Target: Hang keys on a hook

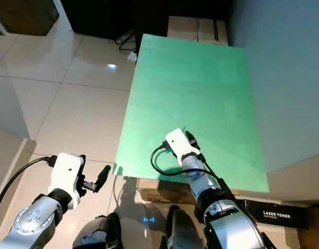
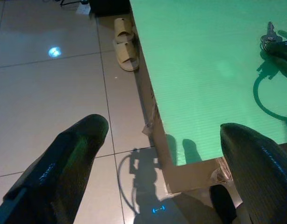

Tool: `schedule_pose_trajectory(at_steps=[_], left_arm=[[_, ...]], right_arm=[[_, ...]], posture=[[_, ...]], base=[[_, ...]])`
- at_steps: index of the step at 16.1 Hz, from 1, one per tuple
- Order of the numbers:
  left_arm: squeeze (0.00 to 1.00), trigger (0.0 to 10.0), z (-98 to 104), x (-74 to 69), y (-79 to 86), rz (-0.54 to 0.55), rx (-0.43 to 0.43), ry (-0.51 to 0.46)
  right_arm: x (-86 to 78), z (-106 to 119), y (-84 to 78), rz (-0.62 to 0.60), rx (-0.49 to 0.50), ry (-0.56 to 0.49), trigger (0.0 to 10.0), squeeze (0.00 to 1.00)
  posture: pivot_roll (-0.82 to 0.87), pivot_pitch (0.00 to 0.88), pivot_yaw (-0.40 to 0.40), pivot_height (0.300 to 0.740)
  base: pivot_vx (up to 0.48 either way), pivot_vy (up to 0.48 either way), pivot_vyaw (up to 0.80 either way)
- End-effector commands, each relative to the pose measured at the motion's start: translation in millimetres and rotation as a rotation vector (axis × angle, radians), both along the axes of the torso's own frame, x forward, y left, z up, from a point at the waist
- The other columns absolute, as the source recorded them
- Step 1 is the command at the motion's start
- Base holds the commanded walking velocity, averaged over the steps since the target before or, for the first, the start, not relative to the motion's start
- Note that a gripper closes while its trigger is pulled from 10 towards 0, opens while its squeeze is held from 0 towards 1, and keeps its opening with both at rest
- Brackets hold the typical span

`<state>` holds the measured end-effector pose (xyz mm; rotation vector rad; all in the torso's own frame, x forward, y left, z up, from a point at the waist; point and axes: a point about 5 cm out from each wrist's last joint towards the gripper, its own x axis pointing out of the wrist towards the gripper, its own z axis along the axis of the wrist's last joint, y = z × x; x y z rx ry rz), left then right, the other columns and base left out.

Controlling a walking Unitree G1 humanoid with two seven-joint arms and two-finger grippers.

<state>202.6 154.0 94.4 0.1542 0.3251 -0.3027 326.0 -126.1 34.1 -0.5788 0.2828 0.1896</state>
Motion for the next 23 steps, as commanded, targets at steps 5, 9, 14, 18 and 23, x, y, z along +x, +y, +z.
schedule_pose_trajectory(at_steps=[5, 9, 14, 18, 23], left_arm=[[0.0, 10.0, 0, -2.7, 1.0, -0.003, 0.011, 0.012], [0.0, 10.0, 0, -1.4, 2.1, -0.003, 0.013, 0.014], [0.0, 10.0, 0, 0.8, 1.0, -0.004, 0.012, 0.01], [0.0, 10.0, -1, 1.4, -0.4, -0.005, 0.01, 0.009], [0.0, 10.0, 0, 2.1, -1.0, -0.009, 0.01, 0.005]], right_arm=[[-13.1, -16, -11.4, -0.012, -0.027, 0.039, 0.0, 0.0], [-13.1, -14, -8.1, -0.003, -0.01, 0.016, 0.0, 0.0], [3.2, 18, 7.3, 0.066, 0.009, -0.16, 0.0, 0.0], [15.4, 53, 21.8, 0.11, 0.071, -0.291, 0.0, 0.0], [13.8, 30, 3.5, -0.013, 0.054, -0.156, 10.0, 1.0]], posture=[[0.02, 0.316, 0.019, 0.723], [0.02, 0.32, 0.023, 0.723], [0.01, 0.318, 0.021, 0.723], [0.0, 0.31, 0.022, 0.723], [0.01, 0.3, 0.027, 0.723]], base=[[0.0, 0.0, 0.0], [0.0, 0.0, 0.0], [0.0, 0.0, 0.0], [0.0, 0.0, 0.0], [0.0, 0.0, 0.0]])
